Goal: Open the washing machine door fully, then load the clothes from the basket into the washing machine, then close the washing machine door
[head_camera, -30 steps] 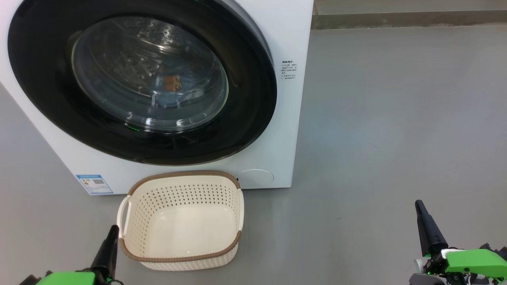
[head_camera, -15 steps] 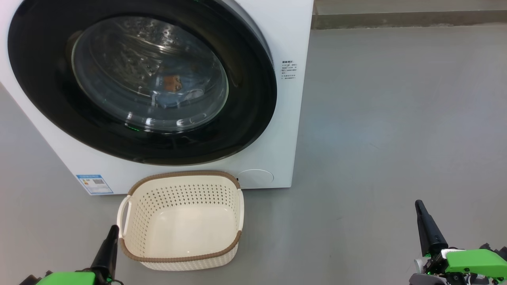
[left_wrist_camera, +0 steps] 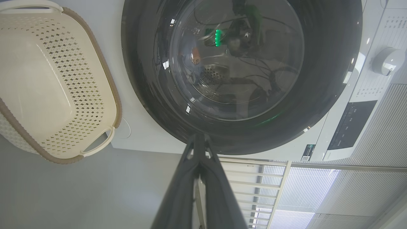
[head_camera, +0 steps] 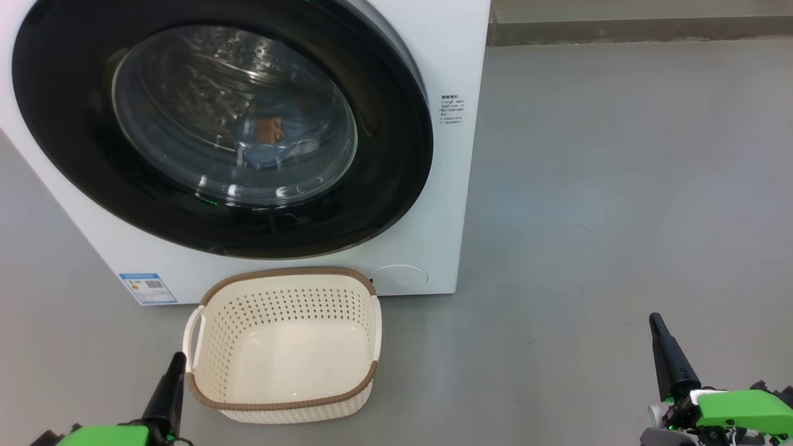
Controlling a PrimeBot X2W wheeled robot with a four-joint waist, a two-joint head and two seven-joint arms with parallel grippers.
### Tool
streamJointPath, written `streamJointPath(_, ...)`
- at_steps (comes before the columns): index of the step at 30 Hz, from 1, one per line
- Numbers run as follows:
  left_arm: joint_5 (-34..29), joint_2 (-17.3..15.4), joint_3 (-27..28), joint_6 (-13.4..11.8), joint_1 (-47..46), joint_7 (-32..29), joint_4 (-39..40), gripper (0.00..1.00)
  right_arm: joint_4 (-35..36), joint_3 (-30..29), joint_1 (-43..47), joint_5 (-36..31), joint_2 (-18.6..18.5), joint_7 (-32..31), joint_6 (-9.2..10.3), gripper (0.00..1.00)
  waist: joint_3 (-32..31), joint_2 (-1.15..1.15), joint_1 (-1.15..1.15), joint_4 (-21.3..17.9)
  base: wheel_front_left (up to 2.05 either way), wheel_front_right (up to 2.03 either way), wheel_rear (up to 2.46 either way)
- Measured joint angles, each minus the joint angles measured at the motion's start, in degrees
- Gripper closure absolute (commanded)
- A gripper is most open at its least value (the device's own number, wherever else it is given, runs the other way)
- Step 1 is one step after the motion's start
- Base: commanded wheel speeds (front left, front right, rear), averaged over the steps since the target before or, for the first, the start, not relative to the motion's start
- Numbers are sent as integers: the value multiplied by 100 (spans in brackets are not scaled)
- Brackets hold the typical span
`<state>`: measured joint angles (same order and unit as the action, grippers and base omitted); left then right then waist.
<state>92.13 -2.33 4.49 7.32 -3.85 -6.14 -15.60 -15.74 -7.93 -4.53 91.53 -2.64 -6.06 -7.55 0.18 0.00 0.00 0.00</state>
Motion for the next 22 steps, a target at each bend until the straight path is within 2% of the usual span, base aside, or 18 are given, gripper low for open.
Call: streamJointPath(22,-1,1,2,0,0,-1,0,100,0,0,0,0,0,1,0,100,0,0,0,0,0,0,0)
